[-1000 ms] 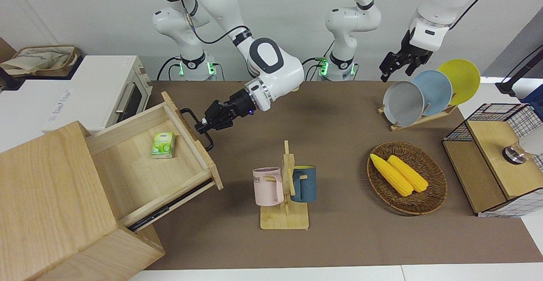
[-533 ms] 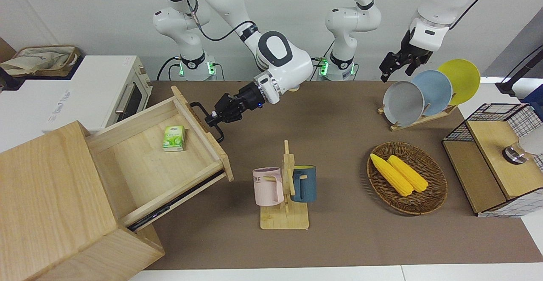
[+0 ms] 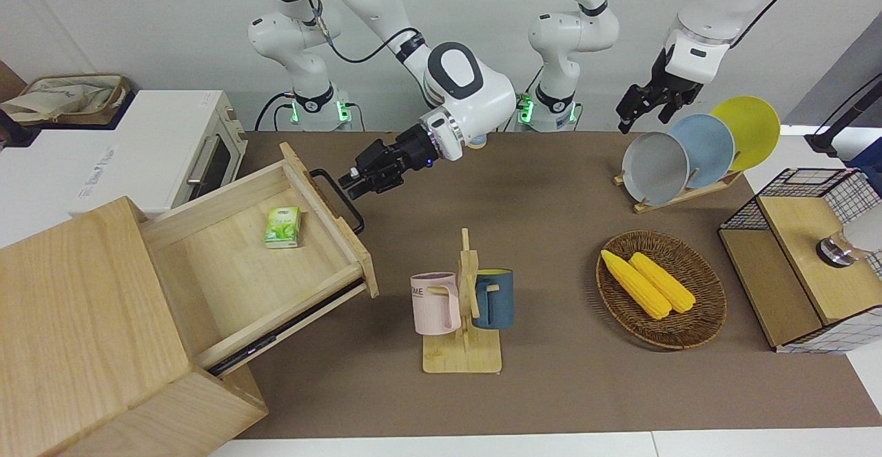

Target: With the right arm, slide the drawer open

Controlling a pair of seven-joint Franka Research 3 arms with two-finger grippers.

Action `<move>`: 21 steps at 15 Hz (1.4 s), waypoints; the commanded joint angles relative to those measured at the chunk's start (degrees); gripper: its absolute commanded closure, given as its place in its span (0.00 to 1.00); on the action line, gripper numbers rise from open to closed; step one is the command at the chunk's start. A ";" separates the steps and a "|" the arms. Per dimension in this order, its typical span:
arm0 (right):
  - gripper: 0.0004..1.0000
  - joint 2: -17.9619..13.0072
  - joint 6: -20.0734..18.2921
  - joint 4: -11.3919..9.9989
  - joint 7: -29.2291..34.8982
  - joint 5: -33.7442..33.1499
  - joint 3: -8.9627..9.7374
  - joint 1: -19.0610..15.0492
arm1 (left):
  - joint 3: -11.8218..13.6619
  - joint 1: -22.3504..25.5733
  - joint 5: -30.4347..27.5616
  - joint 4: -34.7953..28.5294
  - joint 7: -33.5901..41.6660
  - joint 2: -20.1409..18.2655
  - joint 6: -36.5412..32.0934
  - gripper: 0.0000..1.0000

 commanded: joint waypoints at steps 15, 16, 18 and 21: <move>0.01 -2.93 -0.34 0.81 -1.36 6.78 -1.87 5.11 | 0.25 -0.07 -0.05 0.21 0.51 -0.48 -0.98 0.01; 0.01 -3.72 0.10 0.99 -1.36 8.88 -2.14 5.28 | 0.25 -0.07 -0.05 0.21 0.51 -0.48 -0.98 0.01; 0.01 -5.04 1.06 3.18 -1.54 15.29 -2.66 5.20 | 0.25 -0.07 -0.05 0.21 0.51 -0.48 -0.89 0.01; 0.01 -8.64 4.48 5.03 -2.15 26.36 -5.47 5.11 | 0.25 -0.07 -0.05 0.21 0.51 -0.48 -0.97 0.01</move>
